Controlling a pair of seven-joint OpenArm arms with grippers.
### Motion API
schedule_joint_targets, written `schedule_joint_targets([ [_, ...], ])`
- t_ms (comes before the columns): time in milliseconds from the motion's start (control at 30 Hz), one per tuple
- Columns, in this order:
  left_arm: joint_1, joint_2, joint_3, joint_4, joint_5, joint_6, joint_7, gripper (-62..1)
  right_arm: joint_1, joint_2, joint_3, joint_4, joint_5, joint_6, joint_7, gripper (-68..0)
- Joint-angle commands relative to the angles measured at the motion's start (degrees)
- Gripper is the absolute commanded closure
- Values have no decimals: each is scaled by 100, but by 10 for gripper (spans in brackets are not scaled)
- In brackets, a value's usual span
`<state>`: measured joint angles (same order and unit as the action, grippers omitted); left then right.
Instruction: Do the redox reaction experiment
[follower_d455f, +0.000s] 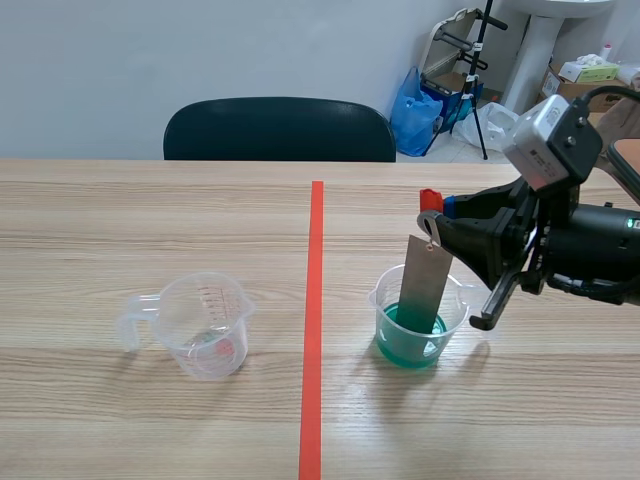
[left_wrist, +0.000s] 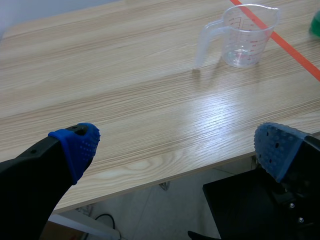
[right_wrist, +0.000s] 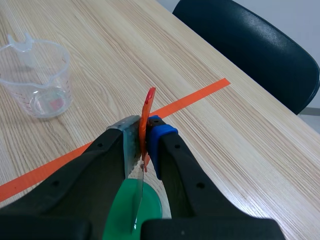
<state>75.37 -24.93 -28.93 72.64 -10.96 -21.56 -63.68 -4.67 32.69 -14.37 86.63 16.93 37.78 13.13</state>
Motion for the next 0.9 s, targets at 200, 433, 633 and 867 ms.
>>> schedule_joint_targets([
  [200,7,9,-37,55,-42,-13,-105,-623,68,7,59,133,15,2,31,-6],
  [433,7,9,-37,55,-42,-13,-105,-623,52,17,144,184,20,2,33,-6],
  [633,7,9,-37,55,-42,-13,-105,-623,35,20,297,319,24,9,26,-6],
  [867,7,7,-37,55,-42,-13,-105,-623,-334,35,645,903,63,155,-11,-6],
])
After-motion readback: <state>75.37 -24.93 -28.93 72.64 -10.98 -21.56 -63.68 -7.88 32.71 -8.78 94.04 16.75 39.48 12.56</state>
